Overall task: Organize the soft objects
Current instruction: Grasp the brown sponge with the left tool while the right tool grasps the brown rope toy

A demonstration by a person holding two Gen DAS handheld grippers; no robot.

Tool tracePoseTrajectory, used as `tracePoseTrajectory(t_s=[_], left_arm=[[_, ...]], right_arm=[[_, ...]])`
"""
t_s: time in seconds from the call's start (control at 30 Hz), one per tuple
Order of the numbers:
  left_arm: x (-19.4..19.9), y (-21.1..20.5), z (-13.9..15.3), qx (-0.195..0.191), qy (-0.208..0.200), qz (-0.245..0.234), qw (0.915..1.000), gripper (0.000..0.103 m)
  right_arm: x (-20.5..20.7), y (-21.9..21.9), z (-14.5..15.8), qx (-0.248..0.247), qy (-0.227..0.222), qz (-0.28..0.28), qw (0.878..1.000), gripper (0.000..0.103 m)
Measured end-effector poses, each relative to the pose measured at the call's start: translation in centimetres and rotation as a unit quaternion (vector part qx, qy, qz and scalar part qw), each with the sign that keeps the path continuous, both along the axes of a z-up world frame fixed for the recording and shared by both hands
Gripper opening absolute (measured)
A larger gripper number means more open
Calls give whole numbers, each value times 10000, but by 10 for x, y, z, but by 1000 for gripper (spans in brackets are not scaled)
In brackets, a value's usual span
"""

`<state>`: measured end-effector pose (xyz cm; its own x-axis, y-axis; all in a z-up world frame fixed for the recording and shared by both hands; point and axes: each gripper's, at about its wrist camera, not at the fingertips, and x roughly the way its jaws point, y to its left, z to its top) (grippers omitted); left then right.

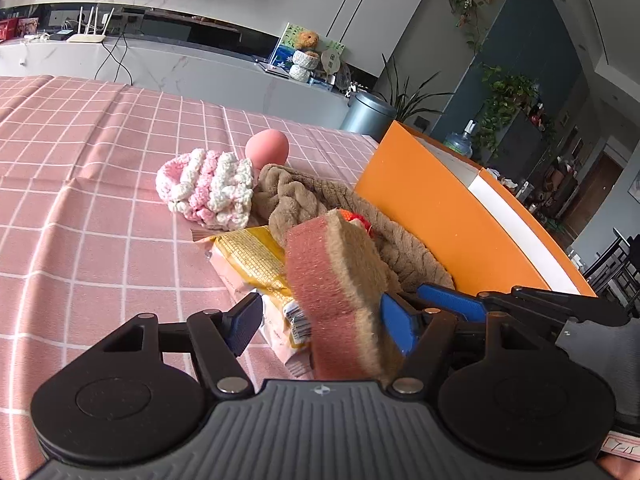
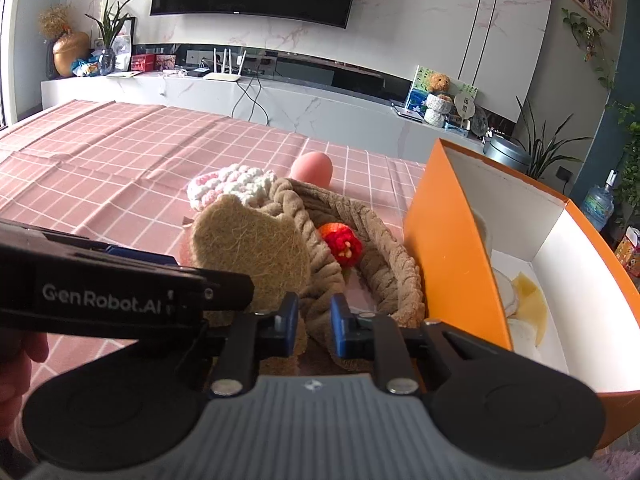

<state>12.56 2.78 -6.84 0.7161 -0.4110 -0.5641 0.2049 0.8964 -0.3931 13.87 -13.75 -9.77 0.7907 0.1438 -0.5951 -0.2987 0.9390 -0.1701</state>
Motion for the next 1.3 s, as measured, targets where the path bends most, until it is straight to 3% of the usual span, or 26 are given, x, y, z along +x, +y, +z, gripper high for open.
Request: tracePoseTrajectory(t_s=[0.13, 0.2, 0.27, 0.33, 0.37, 0.5, 0.57, 0.7, 0.83, 1.0, 1.1, 1.13, 1.17, 1.3], left_arm=[[5, -1, -5, -229, 39, -45, 9997, 74], [6, -2, -6, -328, 65, -62, 9994, 62], [6, -4, -4, -399, 18, -116, 9991, 59], [3, -8, -1, -385, -75, -146, 9991, 55], [2, -8, 0, -328, -94, -119, 9993, 48], [1, -8, 0, -300, -35, -78, 9995, 40], [-1, -6, 3, -397, -95, -78, 9991, 37], [-10, 1, 24, -383, -453, -21, 9982, 37], [-14, 14, 40, -460, -685, 136, 9965, 37], [-10, 26, 38, -367, -555, 364, 9971, 37], [-7, 28, 39, -302, -551, 413, 9972, 37], [-6, 29, 38, -251, -559, 421, 9972, 37], [-5, 29, 37, -229, -537, 431, 9974, 37], [-3, 33, 32, -278, -420, 466, 9976, 37]], right_arm=[[4, 1, -4, 9, 5, -21, 10000, 15], [3, 2, -5, 40, -10, 17, 10000, 15], [2, 2, -4, 140, -36, 112, 9998, 12], [0, 5, -4, 147, -46, 193, 9997, 8], [0, 6, -4, 124, -46, 223, 9997, 6], [-1, 5, -2, 195, -79, 226, 9995, 7], [-2, 2, 2, 222, -147, 149, 9995, 16], [2, 1, 2, 106, -25, 50, 9999, 22], [11, 10, -1, -288, 108, 71, 9995, 40], [34, 16, -2, -449, 244, 38, 9987, 41], [52, 18, -8, -467, 519, -62, 9975, 40], [57, 18, -9, -389, 659, -68, 9970, 32], [60, 16, -10, -303, 748, -64, 9967, 14], [49, 15, 3, -375, 353, -68, 9987, 6]])
